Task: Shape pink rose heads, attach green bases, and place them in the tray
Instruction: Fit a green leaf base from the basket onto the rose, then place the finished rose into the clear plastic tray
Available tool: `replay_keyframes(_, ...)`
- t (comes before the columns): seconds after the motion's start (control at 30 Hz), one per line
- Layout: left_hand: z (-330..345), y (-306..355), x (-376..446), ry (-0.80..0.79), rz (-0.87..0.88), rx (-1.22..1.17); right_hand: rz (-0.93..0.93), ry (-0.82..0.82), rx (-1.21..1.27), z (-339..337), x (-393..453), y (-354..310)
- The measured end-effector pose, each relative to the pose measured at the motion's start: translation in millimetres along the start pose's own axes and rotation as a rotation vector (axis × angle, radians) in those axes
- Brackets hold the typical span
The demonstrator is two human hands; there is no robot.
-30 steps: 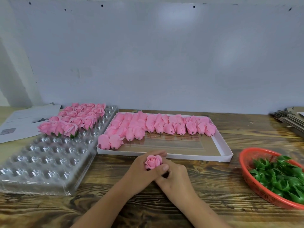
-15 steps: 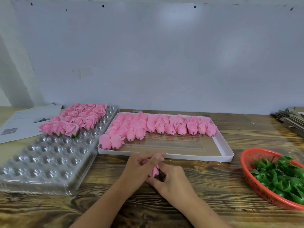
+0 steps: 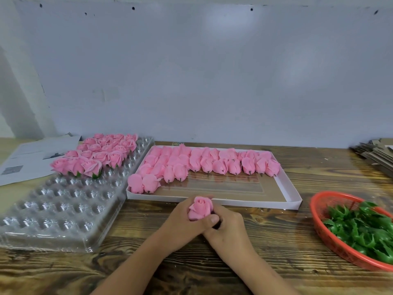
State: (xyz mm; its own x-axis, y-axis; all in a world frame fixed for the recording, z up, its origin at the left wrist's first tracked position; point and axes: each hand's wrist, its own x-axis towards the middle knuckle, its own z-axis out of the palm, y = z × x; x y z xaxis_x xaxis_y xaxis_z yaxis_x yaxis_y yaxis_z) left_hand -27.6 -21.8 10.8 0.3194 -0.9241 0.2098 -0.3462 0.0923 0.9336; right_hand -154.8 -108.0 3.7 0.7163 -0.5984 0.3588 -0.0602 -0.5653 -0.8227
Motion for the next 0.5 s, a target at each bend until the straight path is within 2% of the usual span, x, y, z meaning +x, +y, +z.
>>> replay_keyframes(0.1,-0.4,3.6,0.7,0.003,0.035,-0.034,0.036,0.102,0.07,-0.8,2.5,1.7)
replay_keyframes(0.23,-1.6,0.4,0.4,0.038,0.062,-0.018,0.084,0.102,0.006,-0.6,2.1,7.4)
replay_keyframes(0.33,-2.7,-2.9,0.8,0.128,0.036,0.039,0.09,0.112,-0.082,-0.2,3.3,7.7)
replay_keyframes(0.5,-5.1,-3.3,0.0,0.178,0.014,0.061,0.093,0.058,-0.055,2.4,5.0,7.2)
